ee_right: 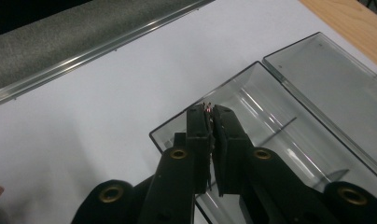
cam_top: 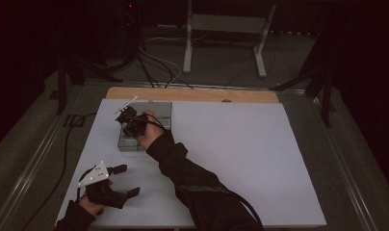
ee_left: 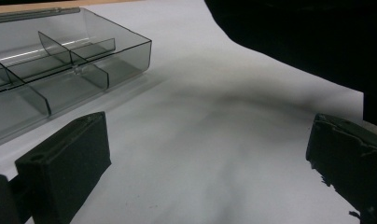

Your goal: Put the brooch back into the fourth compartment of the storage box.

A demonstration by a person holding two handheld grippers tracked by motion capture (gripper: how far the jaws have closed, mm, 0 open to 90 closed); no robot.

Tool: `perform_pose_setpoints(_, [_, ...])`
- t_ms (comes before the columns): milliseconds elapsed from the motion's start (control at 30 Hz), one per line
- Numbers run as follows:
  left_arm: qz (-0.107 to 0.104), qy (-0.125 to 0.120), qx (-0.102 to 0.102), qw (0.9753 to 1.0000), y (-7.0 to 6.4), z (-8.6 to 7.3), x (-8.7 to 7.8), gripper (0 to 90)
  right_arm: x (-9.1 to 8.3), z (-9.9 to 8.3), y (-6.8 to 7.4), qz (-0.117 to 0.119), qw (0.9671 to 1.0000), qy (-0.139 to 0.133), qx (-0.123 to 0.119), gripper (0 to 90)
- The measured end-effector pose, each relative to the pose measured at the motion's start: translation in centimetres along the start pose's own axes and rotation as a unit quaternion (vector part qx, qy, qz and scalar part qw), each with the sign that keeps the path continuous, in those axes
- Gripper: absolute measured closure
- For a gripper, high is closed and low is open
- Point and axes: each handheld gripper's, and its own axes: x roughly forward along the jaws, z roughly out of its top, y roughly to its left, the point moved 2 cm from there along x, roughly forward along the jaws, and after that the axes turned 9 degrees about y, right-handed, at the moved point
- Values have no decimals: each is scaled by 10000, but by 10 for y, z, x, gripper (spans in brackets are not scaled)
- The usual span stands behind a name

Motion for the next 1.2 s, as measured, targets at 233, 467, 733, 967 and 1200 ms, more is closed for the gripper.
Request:
perform_pose_setpoints(233, [0,-13,-21,10000,0,0,0,13,18,3,-1,63,9999,145,42,851])
perform_pose_setpoints(467, [31,4,-5,10000,1,0,0,13,27,2,-7,241,9995,139,176,683])
perform_pose_setpoints(733, [6,-2,-15,10000,1,0,0,13,17,-2,-10,460,9986,-131,212,341])
perform_pose_setpoints(967, [28,-8,-28,10000,1,0,0,13,-2,-13,-13,712,9961,-400,327,147])
perform_pose_setpoints(1200, [51,12,-15,10000,1,0,1,13,-27,-28,-25,706,9945,-667,383,34])
